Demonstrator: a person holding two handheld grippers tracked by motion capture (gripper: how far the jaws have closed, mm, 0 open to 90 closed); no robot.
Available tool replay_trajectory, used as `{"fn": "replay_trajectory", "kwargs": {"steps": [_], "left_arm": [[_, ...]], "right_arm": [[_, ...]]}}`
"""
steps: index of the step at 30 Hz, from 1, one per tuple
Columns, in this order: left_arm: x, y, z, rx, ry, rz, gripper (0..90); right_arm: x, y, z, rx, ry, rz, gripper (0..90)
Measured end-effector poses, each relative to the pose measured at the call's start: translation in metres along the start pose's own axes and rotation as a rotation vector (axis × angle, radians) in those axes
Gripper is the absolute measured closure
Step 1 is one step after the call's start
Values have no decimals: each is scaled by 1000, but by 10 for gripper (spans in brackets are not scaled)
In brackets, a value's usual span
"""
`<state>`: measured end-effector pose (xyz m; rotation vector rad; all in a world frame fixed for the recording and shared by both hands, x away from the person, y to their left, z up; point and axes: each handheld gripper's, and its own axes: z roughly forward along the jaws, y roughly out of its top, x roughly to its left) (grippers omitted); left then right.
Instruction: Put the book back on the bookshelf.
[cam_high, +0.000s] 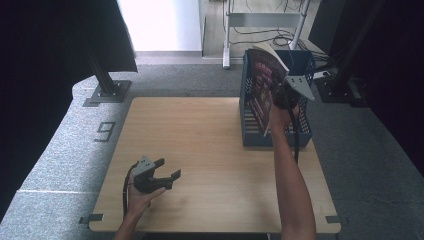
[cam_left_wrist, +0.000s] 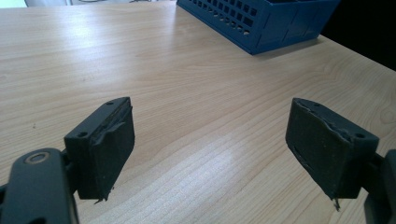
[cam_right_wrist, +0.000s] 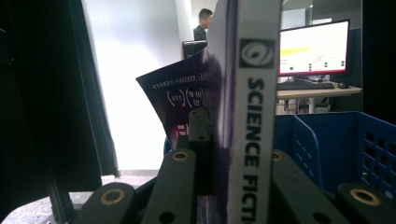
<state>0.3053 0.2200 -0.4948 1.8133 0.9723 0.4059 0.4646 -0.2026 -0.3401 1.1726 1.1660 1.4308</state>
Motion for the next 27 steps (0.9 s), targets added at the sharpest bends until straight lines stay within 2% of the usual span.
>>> {"fn": "replay_trajectory", "kwargs": {"steps": [15,27], "left_arm": [[0,-1,1,3,-2,-2,155],[0,-2,1,4,6,-1,155]], "right_arm": [[1,-8,15,-26,-18,13,816],[3,-19,25,-10,-7,14,816]]}}
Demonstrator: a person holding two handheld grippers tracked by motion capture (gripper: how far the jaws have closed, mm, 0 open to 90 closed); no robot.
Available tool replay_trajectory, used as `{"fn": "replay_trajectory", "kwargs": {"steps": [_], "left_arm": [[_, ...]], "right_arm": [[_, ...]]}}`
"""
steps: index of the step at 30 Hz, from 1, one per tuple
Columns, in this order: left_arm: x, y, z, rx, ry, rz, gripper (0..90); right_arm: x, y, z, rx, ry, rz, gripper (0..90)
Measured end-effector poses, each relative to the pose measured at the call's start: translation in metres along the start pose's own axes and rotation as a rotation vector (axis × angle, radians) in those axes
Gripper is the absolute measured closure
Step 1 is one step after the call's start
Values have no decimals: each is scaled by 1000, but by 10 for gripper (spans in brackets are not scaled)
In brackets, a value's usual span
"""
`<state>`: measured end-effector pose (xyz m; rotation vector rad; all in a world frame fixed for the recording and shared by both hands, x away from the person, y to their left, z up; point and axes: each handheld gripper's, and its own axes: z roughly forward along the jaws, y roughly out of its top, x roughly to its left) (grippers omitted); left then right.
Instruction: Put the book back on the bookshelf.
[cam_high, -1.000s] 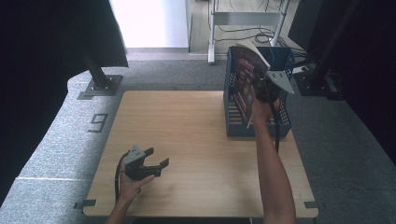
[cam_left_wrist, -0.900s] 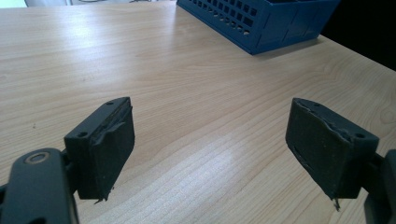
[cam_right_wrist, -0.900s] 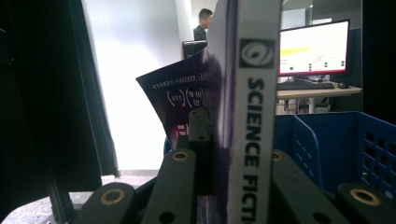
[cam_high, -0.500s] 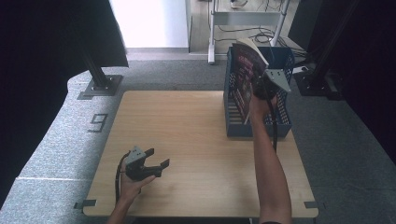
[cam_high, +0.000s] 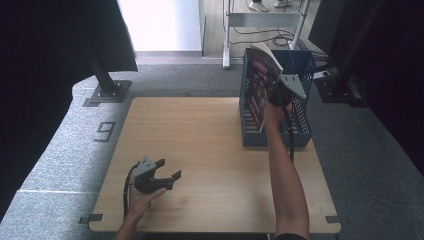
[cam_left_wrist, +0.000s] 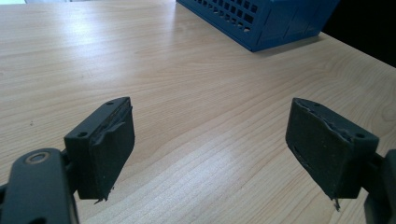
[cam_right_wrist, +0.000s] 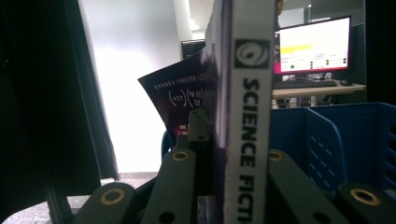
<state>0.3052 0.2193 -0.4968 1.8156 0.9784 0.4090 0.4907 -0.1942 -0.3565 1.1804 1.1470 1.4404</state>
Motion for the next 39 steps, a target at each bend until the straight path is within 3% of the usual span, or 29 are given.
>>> {"fn": "replay_trajectory", "kwargs": {"steps": [19,29,39], "left_arm": [[4,0,-5,-13,6,-8,155],[8,-2,-5,-8,18,-21,157],[8,-2,-7,-11,21,-20,158]], "right_arm": [[9,-17,15,5,-1,-37,815],[12,-40,28,84,10,-59,815],[15,-54,26,115,33,-67,813]]}}
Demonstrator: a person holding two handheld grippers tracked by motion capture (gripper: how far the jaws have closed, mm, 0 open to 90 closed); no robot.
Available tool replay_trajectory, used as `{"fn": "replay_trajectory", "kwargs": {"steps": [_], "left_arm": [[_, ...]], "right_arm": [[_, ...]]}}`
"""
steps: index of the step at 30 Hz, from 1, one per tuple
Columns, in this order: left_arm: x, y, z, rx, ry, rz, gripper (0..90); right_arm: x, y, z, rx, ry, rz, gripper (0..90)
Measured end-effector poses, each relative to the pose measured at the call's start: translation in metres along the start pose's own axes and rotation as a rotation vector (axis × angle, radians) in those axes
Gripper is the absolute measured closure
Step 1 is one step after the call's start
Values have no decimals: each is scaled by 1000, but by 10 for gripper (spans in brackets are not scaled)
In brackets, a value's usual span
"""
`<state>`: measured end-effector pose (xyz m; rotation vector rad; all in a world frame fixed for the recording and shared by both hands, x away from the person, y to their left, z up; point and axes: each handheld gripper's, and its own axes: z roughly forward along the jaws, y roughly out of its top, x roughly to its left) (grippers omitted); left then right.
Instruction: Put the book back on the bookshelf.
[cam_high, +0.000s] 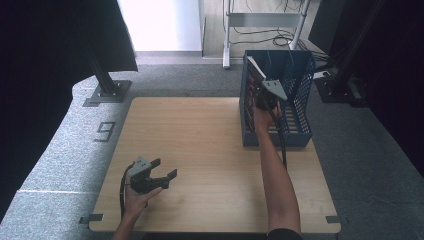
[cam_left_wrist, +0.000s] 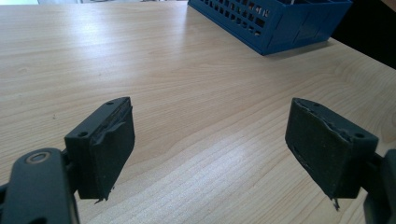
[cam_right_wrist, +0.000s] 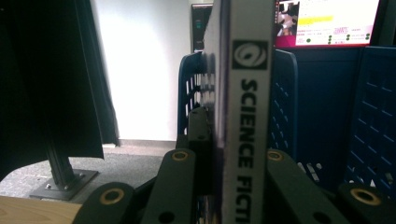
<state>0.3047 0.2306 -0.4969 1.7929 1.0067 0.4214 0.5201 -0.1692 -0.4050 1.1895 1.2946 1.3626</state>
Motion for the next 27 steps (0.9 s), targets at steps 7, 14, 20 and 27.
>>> {"fn": "replay_trajectory", "kwargs": {"steps": [7,14,20,27], "left_arm": [[-1,0,1,0,-2,1,158],[-6,1,2,7,-16,12,158],[-9,1,3,5,-22,19,158],[-6,1,2,6,-17,17,158]], "right_arm": [[0,0,-9,20,15,-2,804],[2,-9,-27,67,54,-20,768],[1,-10,-28,101,78,-48,731],[-2,-20,-21,167,47,-59,809]]}}
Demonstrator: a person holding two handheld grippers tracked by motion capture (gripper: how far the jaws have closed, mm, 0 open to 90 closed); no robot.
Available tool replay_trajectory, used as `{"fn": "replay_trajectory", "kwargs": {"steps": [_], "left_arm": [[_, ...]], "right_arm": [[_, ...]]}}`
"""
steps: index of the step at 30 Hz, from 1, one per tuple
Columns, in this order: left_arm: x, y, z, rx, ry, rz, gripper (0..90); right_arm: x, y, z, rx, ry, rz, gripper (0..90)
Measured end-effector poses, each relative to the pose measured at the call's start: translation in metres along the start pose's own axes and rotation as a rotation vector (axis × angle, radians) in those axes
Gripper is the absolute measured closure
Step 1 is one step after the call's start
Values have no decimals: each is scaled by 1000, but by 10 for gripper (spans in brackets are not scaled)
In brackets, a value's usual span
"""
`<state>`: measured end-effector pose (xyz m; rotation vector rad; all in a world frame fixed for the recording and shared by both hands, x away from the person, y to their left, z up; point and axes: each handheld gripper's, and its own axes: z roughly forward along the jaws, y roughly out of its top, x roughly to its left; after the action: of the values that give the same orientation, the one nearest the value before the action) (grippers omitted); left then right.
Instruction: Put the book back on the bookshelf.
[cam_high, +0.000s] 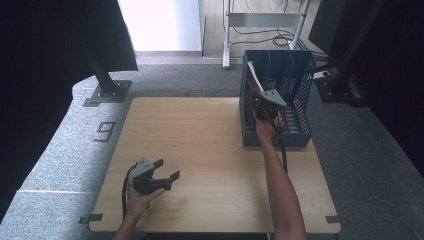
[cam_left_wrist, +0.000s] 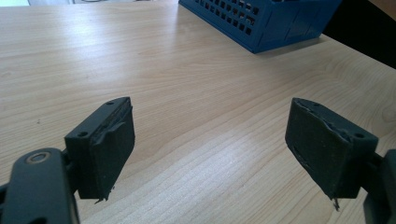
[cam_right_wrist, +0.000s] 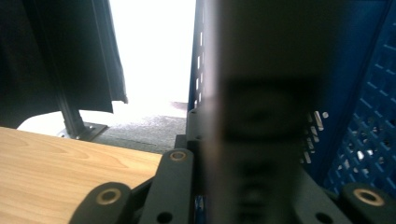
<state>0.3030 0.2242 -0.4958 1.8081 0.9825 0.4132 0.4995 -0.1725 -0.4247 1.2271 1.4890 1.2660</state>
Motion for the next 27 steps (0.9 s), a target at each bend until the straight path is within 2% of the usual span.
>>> {"fn": "replay_trajectory", "kwargs": {"steps": [2,10,17,22,27], "left_arm": [[1,0,0,-2,1,-4,158],[2,0,0,-1,5,-4,158],[6,-2,2,8,9,-15,158],[7,-3,4,14,9,-17,158],[7,-4,6,19,5,-14,158]], "right_arm": [[-2,0,1,-7,-9,-6,814],[-9,-3,6,-55,-74,33,818],[-13,-6,12,-90,-125,46,818],[-17,-6,13,-105,-131,60,818],[-17,-7,13,-102,-131,54,818]]}}
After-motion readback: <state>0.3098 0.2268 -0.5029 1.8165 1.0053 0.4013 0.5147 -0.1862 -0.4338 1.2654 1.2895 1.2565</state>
